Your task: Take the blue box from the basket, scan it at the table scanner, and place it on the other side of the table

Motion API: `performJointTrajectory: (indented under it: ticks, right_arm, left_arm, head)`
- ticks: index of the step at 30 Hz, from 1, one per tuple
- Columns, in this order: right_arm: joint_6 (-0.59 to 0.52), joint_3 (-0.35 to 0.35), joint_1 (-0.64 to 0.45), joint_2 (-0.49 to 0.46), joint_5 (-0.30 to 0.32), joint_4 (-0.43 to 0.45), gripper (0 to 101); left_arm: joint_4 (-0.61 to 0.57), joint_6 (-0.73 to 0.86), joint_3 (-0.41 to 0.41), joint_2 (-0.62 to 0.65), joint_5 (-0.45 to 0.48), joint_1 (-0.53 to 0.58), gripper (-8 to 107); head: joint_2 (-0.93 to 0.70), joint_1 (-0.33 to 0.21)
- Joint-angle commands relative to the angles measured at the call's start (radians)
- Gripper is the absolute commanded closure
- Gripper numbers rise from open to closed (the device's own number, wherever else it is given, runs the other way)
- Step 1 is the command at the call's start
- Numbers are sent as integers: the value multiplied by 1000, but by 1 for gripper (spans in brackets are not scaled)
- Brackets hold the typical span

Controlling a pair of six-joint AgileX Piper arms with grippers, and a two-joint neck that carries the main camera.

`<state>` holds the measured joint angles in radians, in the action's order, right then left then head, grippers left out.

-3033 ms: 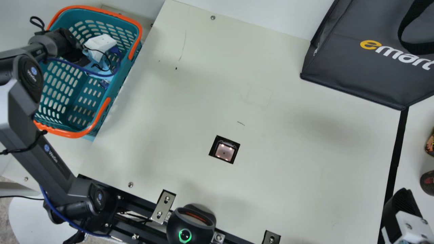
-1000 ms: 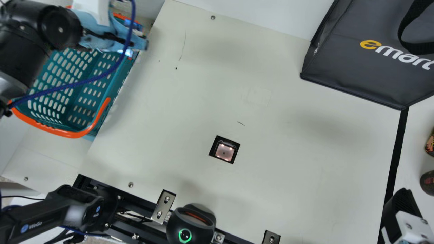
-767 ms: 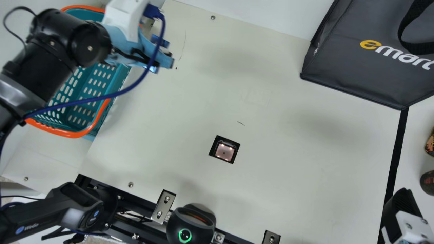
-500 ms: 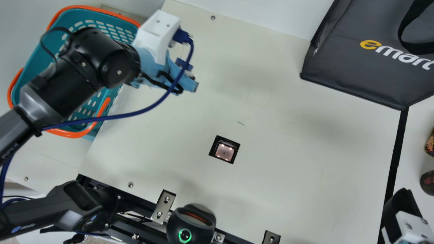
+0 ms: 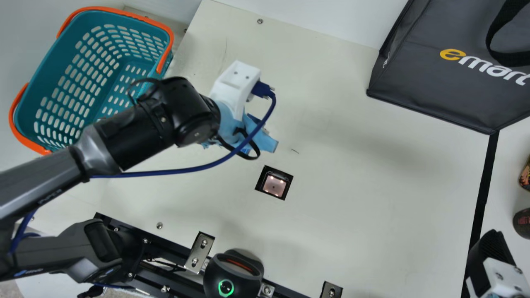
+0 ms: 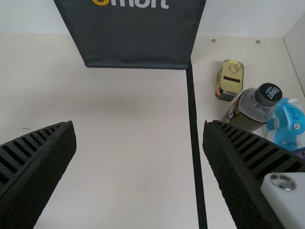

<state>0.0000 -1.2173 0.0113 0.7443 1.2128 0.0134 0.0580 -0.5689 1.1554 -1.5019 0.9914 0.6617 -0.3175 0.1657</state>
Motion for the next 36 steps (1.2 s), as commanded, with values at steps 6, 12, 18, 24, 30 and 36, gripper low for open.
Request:
performJointTrajectory:
  ticks: [6, 12, 18, 24, 30, 36]
  right_arm:
    - [0, 0, 0, 0, 0, 0, 6]
    - [0, 0, 0, 0, 1, 0, 6]
    - [0, 0, 0, 0, 1, 0, 6]
    - [0, 0, 0, 0, 1, 0, 6]
    - [0, 0, 0, 0, 1, 0, 6]
    - [0, 0, 0, 0, 1, 0, 6]
  left_arm:
    - [12, -142, -7, -47, -13, 89, 107]
    - [21, -229, -18, -81, -26, 154, 107]
    - [27, -305, -37, -112, -45, 213, 107]
    - [36, -372, -55, -144, -68, 264, 107]
    - [50, -429, -63, -174, -87, 297, 107]
    - [60, -468, -68, -199, -102, 307, 107]
  head:
    - [-4, -27]
    - [-4, -27]
    - [-4, -27]
    - [-4, -27]
    - [-4, -27]
    - [-4, -27]
